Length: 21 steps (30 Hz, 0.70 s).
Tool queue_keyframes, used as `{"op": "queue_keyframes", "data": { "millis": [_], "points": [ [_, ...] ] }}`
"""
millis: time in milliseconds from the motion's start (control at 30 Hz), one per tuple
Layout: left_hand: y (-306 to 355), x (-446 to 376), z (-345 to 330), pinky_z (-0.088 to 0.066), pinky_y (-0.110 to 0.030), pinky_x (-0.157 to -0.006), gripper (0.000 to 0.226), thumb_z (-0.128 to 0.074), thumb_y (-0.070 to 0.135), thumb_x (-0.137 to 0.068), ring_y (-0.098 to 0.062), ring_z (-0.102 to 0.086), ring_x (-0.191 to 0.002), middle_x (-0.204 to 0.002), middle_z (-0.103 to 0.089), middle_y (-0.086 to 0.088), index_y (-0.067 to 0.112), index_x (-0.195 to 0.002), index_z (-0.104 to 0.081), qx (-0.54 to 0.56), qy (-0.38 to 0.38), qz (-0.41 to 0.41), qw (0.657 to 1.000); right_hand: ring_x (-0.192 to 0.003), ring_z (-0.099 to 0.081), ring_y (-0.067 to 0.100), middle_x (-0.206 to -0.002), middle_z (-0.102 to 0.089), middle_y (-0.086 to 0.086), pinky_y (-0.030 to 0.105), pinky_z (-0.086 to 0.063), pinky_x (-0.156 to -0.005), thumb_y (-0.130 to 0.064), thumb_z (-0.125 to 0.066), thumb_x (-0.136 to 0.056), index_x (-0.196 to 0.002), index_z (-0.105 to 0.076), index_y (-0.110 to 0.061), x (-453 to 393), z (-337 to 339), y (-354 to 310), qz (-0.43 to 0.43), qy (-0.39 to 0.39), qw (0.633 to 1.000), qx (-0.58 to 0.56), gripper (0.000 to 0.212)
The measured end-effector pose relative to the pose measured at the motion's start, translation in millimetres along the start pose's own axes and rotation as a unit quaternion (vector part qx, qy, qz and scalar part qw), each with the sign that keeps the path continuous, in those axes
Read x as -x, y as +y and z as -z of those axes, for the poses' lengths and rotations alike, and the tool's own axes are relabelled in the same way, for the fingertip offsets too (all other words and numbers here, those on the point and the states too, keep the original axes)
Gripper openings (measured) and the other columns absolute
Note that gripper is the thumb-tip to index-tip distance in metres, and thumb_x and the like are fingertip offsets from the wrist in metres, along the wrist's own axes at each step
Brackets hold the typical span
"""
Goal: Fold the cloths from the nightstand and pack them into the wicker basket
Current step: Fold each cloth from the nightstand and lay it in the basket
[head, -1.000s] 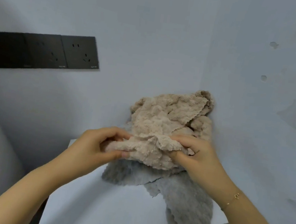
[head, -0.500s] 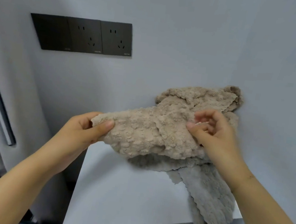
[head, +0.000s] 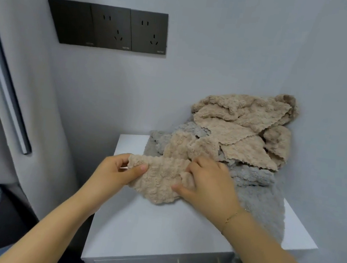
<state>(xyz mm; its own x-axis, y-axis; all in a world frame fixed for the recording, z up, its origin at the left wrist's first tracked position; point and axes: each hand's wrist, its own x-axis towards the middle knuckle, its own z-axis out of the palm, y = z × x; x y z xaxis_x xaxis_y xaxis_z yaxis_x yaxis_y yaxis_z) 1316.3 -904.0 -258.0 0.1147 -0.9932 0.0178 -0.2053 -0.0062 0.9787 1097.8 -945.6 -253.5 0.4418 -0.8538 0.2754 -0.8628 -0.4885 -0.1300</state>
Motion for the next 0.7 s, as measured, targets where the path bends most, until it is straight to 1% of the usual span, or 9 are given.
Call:
{"op": "queue_keyframes", "data": {
  "millis": [167,233,300,367,433,500,567,667,700],
  "points": [
    [-9,-2,7,-0.057,-0.037,-0.082,0.012,-0.067,0.018,-0.090,-0.021,-0.073,-0.087,-0.093,-0.076,-0.002,0.014,-0.098,-0.074,-0.002,0.019,-0.006,1.000,-0.106,-0.050,0.017,-0.111,-0.050,-0.005,0.026,-0.029,-0.085,-0.037,-0.063,-0.087,-0.114,-0.054,-0.020,2,4,1,-0.030,0.008,0.999,-0.037,0.033],
    [-10,-2,11,-0.057,-0.036,-0.082,0.012,-0.066,0.018,-0.090,-0.020,-0.072,-0.087,-0.094,-0.076,-0.002,0.015,-0.099,-0.074,0.000,0.027,-0.013,1.000,-0.103,-0.052,0.017,-0.116,-0.050,-0.004,0.026,-0.036,-0.085,-0.024,-0.064,-0.087,-0.120,-0.053,-0.022,6,6,3,-0.045,-0.006,0.998,-0.052,0.035],
    [-11,0,14,-0.057,-0.033,-0.080,0.013,-0.065,0.018,-0.091,-0.019,-0.072,-0.088,-0.094,-0.076,-0.002,0.015,-0.100,-0.073,0.001,0.037,-0.019,0.999,-0.091,-0.055,0.017,-0.116,-0.051,-0.003,0.026,-0.045,-0.075,-0.012,-0.063,-0.085,-0.120,-0.051,-0.022,10,11,4,-0.077,-0.038,0.992,-0.092,0.038],
    [-11,2,17,-0.057,-0.030,-0.079,0.013,-0.065,0.018,-0.091,-0.018,-0.072,-0.087,-0.094,-0.076,-0.002,0.015,-0.100,-0.073,0.008,0.044,-0.021,0.999,-0.071,-0.051,0.012,-0.099,-0.056,-0.001,0.021,-0.038,-0.055,-0.004,-0.062,-0.084,-0.117,-0.051,-0.023,12,12,7,-0.106,-0.074,0.981,-0.142,0.039],
    [-11,6,19,-0.057,-0.028,-0.075,0.012,-0.063,0.020,-0.092,-0.019,-0.071,-0.084,-0.092,-0.075,-0.004,0.014,-0.098,-0.072,0.011,0.048,-0.024,0.998,-0.057,-0.045,0.011,-0.078,-0.051,-0.003,0.021,-0.031,-0.046,0.001,-0.061,-0.084,-0.115,-0.050,-0.025,15,14,12,-0.125,-0.088,0.969,-0.195,0.042],
    [-11,10,21,-0.055,-0.025,-0.070,0.013,-0.062,0.021,-0.093,-0.020,-0.068,-0.080,-0.089,-0.073,-0.007,0.012,-0.096,-0.070,0.000,0.059,-0.040,0.997,-0.058,-0.049,0.013,-0.077,-0.050,-0.007,0.024,-0.036,-0.047,0.005,-0.059,-0.083,-0.114,-0.048,-0.027,18,23,18,-0.134,-0.051,0.958,-0.248,0.046],
    [-8,14,24,-0.054,-0.021,-0.069,0.013,-0.060,0.020,-0.094,-0.018,-0.066,-0.079,-0.088,-0.072,-0.007,0.010,-0.096,-0.069,-0.006,0.082,-0.058,0.995,-0.065,-0.052,0.009,-0.081,-0.054,-0.006,0.020,-0.040,-0.051,0.007,-0.060,-0.081,-0.111,-0.049,-0.026,19,35,25,-0.138,0.010,0.949,-0.284,0.046],
    [5,19,34,-0.054,-0.017,-0.069,0.010,-0.063,0.015,-0.091,-0.011,-0.066,-0.077,-0.084,-0.072,-0.002,0.012,-0.093,-0.071,0.001,0.071,-0.090,0.993,-0.060,-0.049,-0.002,-0.075,-0.060,-0.004,0.011,-0.039,-0.056,0.008,-0.067,-0.079,-0.097,-0.068,-0.019,22,56,38,-0.133,0.068,0.929,-0.338,0.032],
    [11,20,39,-0.054,-0.018,-0.068,0.008,-0.066,0.018,-0.087,-0.011,-0.064,-0.075,-0.081,-0.071,-0.002,0.014,-0.089,-0.073,-0.003,0.050,-0.101,0.994,-0.062,-0.049,0.000,-0.075,-0.063,-0.001,0.013,-0.039,-0.060,0.007,-0.069,-0.078,-0.092,-0.072,-0.019,22,63,42,-0.131,0.070,0.919,-0.366,0.029]
  ]
}}
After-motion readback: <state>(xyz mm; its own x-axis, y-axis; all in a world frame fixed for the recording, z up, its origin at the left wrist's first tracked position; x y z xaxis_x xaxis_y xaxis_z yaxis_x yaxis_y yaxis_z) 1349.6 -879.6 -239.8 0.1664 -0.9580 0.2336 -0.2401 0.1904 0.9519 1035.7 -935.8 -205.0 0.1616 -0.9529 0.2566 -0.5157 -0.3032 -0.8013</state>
